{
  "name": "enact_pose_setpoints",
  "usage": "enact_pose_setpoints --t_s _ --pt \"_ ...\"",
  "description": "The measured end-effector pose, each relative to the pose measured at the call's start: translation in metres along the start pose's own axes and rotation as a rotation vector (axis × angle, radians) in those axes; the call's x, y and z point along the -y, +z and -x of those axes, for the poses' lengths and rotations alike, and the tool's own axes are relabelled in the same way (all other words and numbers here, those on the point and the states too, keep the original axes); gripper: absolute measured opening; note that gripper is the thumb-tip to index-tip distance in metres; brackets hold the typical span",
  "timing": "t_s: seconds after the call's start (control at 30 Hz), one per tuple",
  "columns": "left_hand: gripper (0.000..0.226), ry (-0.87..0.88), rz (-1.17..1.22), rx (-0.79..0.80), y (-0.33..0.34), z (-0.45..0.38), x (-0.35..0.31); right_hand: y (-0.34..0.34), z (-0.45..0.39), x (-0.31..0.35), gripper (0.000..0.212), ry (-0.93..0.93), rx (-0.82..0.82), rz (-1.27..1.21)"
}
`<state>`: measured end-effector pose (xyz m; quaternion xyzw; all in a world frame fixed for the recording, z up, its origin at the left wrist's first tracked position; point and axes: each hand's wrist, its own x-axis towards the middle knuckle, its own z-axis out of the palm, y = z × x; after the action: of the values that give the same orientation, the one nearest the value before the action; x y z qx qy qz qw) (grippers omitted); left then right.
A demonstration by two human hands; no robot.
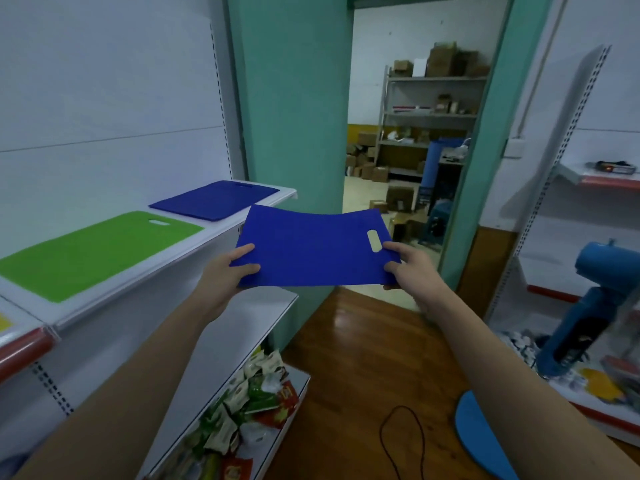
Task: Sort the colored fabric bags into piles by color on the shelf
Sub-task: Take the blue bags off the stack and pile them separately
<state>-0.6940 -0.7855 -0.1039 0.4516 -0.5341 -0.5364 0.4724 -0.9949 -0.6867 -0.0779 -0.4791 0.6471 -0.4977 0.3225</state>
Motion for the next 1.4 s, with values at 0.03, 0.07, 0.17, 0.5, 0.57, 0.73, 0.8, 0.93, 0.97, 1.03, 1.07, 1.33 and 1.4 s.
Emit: enact_pose_setpoints --t_s 0.03,0.07,0.17,0.5,0.57,0.73,0.8,0.93,0.97,1.03,1.07,1.33,1.4 --pt "0.055 0.0 0.0 -0.013 0.002 -0.006 -0.001 -0.002 -0.013 0.001 0.047 -0.006 0.01 -0.005" --pt "0.054 -0.002 -0.007 -0.024 0.004 -0.012 -0.001 -0.001 -0.026 0.001 0.047 -0.006 0.023 -0.01" --pt "0.055 -0.006 -0.004 -0.061 0.006 -0.03 -0.003 0.004 -0.063 0.004 0.045 -0.019 0.08 -0.024" --pt "0.05 0.02 0.046 -0.247 -0.025 -0.114 -0.003 0.065 -0.21 0.022 0.044 -0.093 0.24 0.08" --pt "0.05 0.028 0.067 -0.264 -0.032 -0.133 -0.004 0.08 -0.242 0.029 0.044 -0.115 0.266 0.093" --pt "0.054 0.016 0.147 -0.355 -0.05 -0.172 -0.012 0.124 -0.312 0.045 0.042 -0.189 0.318 0.113" --pt "0.055 0.014 0.129 -0.399 -0.058 -0.183 -0.015 0.142 -0.336 0.049 0.041 -0.195 0.338 0.099" --pt "0.06 0.007 -0.028 -0.518 -0.072 -0.201 -0.017 0.176 -0.378 0.056 0.042 -0.224 0.383 0.086" --pt "0.061 -0.005 -0.079 -0.548 -0.074 -0.205 -0.018 0.183 -0.388 0.058 0.041 -0.242 0.404 0.087" --pt "0.064 -0.027 -0.183 -0.612 -0.077 -0.213 -0.018 0.198 -0.406 0.063 0.04 -0.275 0.452 0.089" --pt "0.065 -0.035 -0.228 -0.647 -0.076 -0.217 -0.019 0.204 -0.416 0.066 0.039 -0.288 0.469 0.089" --pt "0.067 -0.211 -0.817 -0.816 -0.069 -0.245 -0.014 0.26 -0.492 0.077 0.036 -0.399 0.593 0.215" --pt "0.066 -0.314 -1.005 -0.827 -0.068 -0.25 -0.014 0.268 -0.506 0.077 0.034 -0.415 0.644 0.26"
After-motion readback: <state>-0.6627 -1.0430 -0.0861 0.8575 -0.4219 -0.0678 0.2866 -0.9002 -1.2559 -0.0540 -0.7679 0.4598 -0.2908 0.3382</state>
